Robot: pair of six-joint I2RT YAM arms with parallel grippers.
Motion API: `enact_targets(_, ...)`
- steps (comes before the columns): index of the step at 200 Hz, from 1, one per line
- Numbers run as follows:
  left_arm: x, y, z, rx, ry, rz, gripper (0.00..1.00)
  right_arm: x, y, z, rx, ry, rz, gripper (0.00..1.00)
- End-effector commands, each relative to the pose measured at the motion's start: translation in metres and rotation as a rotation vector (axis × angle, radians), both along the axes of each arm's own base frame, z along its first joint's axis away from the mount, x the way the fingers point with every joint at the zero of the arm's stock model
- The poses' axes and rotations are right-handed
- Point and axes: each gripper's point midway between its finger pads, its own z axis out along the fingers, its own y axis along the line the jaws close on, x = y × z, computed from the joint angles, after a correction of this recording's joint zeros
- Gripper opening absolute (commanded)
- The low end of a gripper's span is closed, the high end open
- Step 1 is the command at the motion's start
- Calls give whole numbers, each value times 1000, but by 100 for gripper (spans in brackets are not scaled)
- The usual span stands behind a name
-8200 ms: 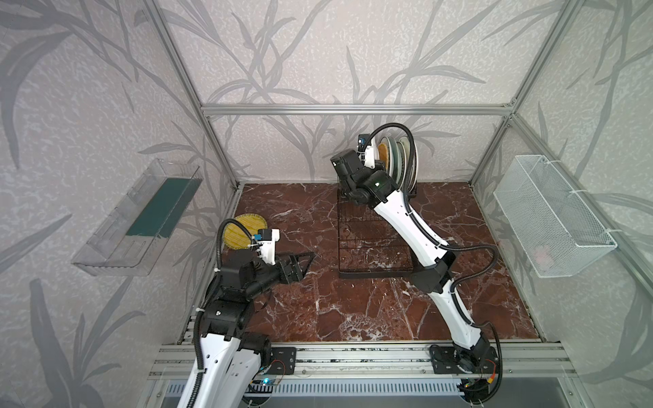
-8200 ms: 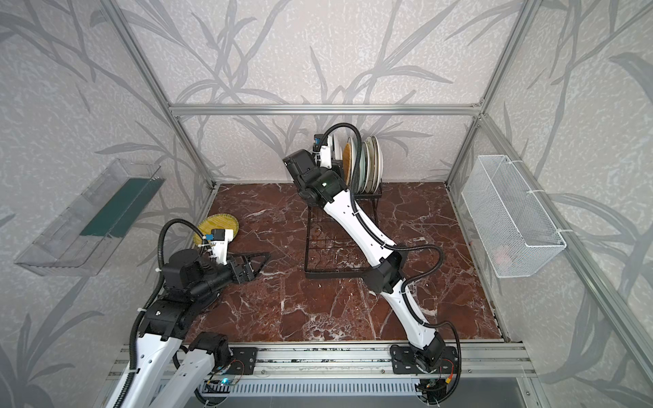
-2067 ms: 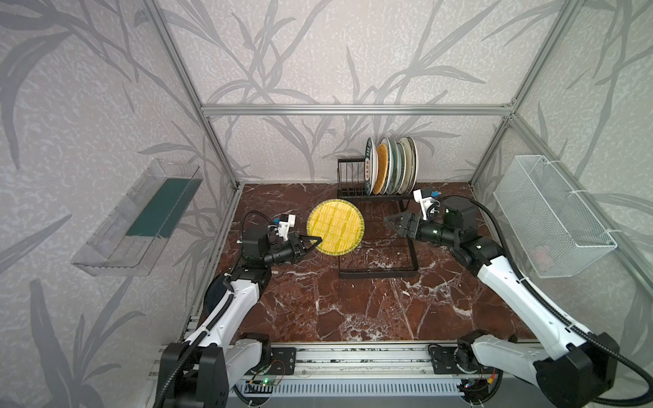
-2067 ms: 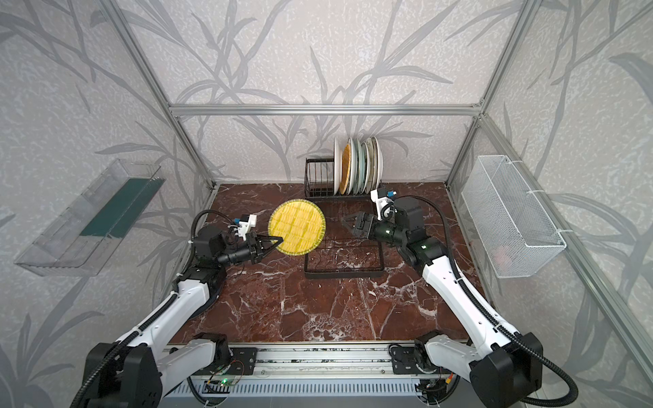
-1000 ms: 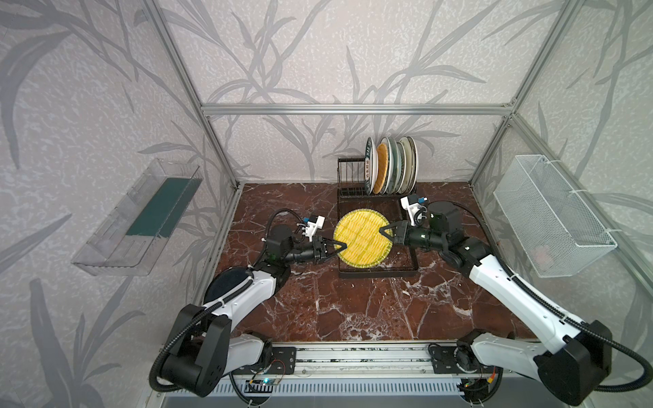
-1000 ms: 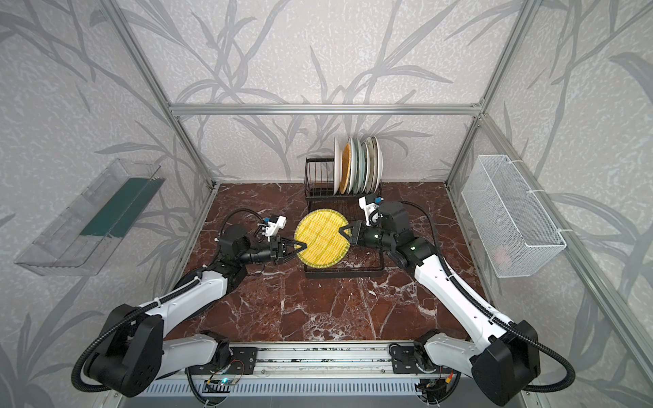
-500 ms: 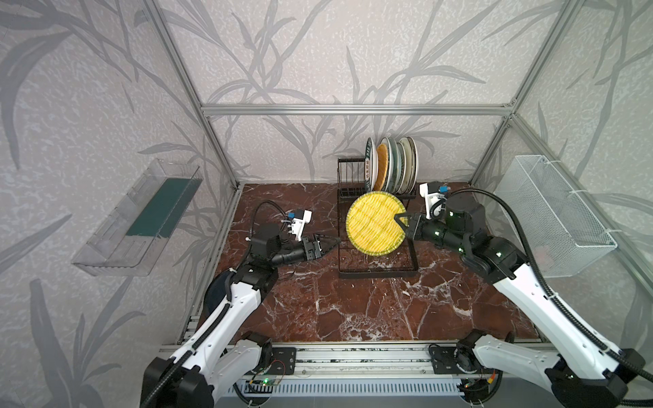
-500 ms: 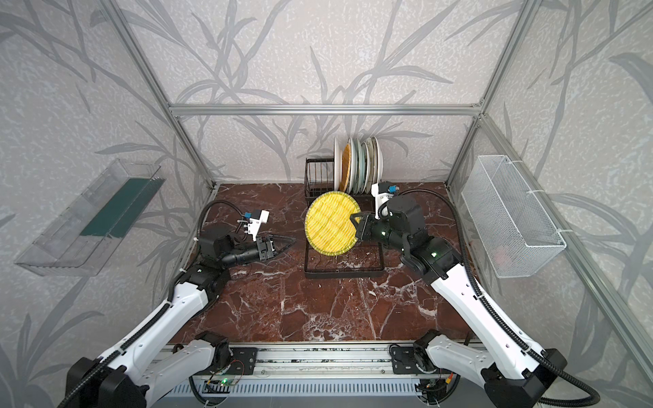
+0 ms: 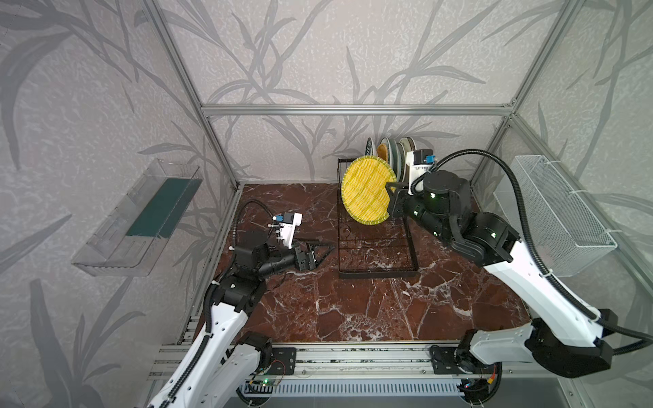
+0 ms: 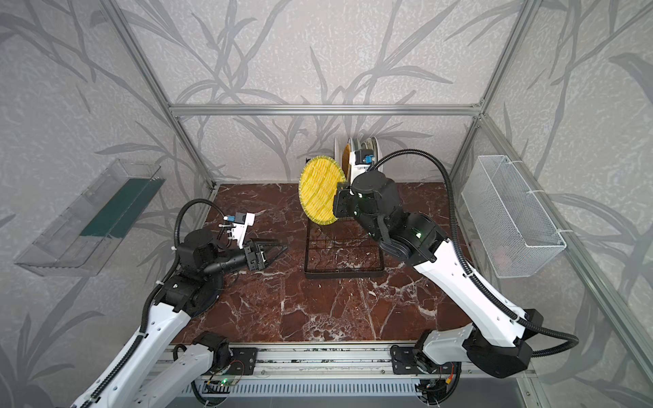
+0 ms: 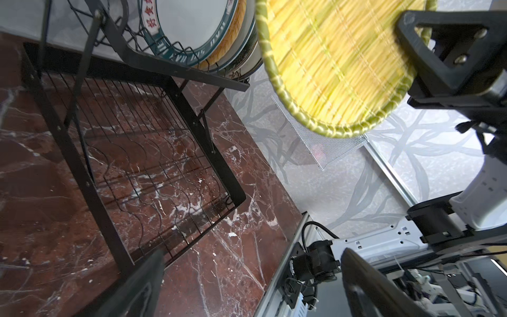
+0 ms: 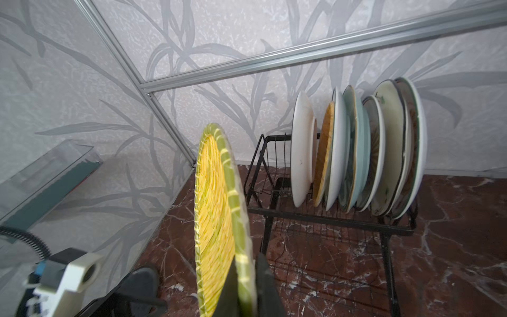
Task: Load plates into a dish rack
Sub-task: Place the plate on the dish rack.
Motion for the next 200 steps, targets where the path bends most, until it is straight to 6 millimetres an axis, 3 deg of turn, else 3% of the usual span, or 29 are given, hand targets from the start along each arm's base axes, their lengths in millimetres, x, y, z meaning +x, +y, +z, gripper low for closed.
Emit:
enact_targets(1, 2, 12, 7, 66, -92, 67, 100, 8, -10, 28, -61, -95, -124, 0)
enact_targets(60, 4, 24, -24, 163, -59, 127, 99, 33, 8, 74, -180, -227, -306, 0)
enact_targets(144, 2, 20, -24, 123, -70, 113, 99, 92, 50, 58, -412, -290, -516, 0)
enact_targets(200, 3, 19, -24, 119, -68, 109, 99, 128, 45, 22, -481, -245, -555, 0)
